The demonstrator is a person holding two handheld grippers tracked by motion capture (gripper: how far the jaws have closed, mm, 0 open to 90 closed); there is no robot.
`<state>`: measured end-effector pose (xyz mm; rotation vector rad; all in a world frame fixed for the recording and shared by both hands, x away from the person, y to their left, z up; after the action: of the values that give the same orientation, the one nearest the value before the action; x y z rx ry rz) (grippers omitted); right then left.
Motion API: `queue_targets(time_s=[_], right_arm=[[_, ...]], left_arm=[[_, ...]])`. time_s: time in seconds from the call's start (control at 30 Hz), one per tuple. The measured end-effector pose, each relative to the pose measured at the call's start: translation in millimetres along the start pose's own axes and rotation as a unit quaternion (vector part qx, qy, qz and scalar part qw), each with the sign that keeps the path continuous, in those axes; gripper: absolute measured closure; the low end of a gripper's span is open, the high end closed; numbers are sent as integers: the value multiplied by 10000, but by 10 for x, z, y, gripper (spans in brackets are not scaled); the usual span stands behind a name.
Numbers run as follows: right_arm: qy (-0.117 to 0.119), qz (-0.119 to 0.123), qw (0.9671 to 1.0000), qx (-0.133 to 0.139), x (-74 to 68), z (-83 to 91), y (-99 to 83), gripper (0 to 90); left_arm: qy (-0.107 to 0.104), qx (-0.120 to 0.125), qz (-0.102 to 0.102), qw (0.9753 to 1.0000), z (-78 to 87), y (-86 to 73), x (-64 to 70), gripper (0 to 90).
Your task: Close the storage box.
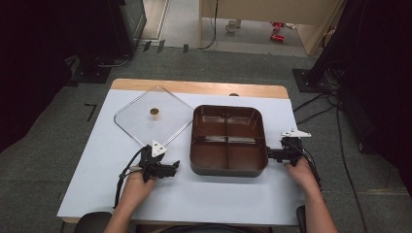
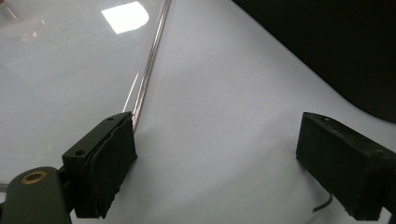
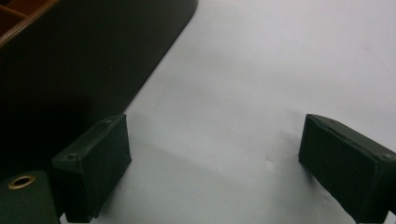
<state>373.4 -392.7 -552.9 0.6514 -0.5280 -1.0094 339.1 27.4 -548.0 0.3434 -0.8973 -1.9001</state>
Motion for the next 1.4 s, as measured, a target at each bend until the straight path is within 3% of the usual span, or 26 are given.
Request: queue_targets(time_s=[1.07, 1.17, 1.4], right_arm=[[2, -1, 10000, -2, 1, 0, 0, 85], [2, -1, 10000, -3, 1, 0, 0, 85], [2, -1, 10000, -2, 0, 0, 0, 85]], left_arm=[[51, -5, 7, 10000, -2, 2, 4, 115], [110, -21, 84, 9999, 3, -2, 11, 120], [164, -302, 132, 9993, 13, 29, 15, 131]])
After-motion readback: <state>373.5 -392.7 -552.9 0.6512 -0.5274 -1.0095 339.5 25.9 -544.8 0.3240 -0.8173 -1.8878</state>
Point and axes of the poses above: each handheld gripper's, and its own axes: z roughly backward along the jaws, y roughly out of its top, x roughly to its right, the point moved 7 cm from there along -z, roughly forward along the jaws, and after that the axes turned 11 degrees about z, right-handed, at the moved point
